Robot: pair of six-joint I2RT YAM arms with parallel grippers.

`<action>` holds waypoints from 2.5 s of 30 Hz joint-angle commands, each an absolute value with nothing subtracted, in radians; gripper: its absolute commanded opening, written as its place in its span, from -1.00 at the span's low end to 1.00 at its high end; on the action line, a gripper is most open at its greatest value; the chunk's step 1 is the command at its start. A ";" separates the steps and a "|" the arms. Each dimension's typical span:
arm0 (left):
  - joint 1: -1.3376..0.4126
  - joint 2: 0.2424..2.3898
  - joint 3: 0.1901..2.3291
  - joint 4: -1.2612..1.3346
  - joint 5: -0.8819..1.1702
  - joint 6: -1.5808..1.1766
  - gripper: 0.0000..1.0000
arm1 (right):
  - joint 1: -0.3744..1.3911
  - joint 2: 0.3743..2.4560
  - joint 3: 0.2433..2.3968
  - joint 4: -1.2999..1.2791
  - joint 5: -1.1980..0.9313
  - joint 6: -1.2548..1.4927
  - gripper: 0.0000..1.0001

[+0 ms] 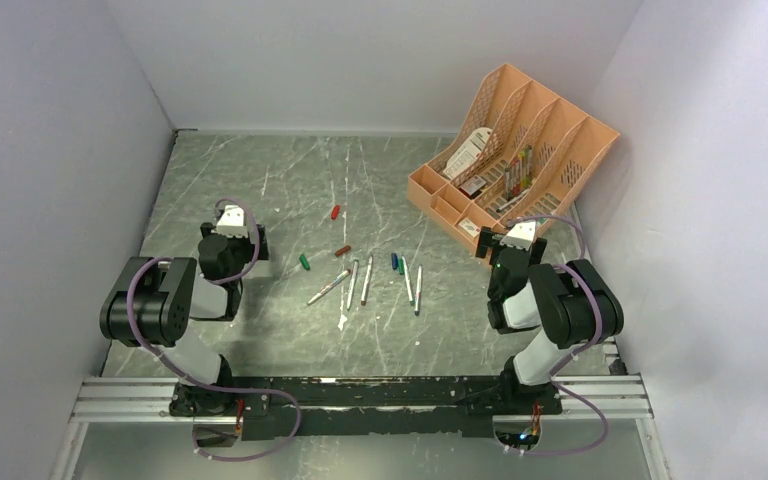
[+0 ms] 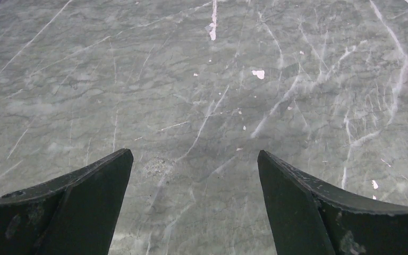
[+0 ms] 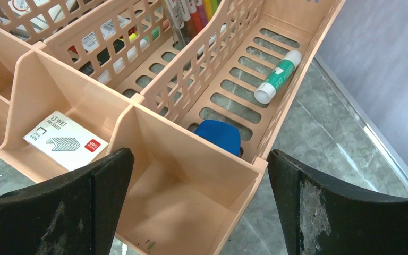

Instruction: Insert the pens into the pen caps

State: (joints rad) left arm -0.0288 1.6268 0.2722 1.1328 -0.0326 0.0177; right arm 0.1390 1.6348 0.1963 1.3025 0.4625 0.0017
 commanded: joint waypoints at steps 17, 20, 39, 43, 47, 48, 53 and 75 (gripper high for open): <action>-0.023 1.630 0.283 1.175 -0.038 0.010 0.99 | 0.136 1.565 0.198 1.276 0.462 0.008 1.00; -0.023 1.630 0.283 1.175 -0.039 0.009 0.99 | 0.157 1.339 0.309 0.887 0.467 0.033 1.00; -0.023 1.631 0.284 1.175 -0.037 0.009 0.99 | 0.299 0.895 0.455 0.338 -0.021 0.359 1.00; -0.024 1.631 0.284 1.175 -0.038 0.009 0.99 | 0.290 0.895 0.445 0.312 -0.042 0.514 1.00; -0.023 1.631 0.286 1.171 -0.036 0.010 0.99 | 0.278 0.926 0.446 0.306 -0.148 0.537 1.00; -0.023 1.630 0.285 1.170 -0.036 0.009 0.99 | 0.277 0.929 0.439 0.319 -0.168 0.539 1.00; -0.023 1.628 0.289 1.169 -0.026 0.012 0.99 | 0.278 0.951 0.406 0.356 -0.180 0.526 1.00; -0.025 1.225 0.587 0.669 0.006 -0.231 0.99 | 0.437 1.169 0.553 0.069 0.123 0.353 0.01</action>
State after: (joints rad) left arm -0.0288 1.2922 0.5140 0.7231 0.0200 -0.0643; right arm 0.3683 1.1278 0.4690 0.2214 -0.0467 0.4156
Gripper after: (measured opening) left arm 0.994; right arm 0.631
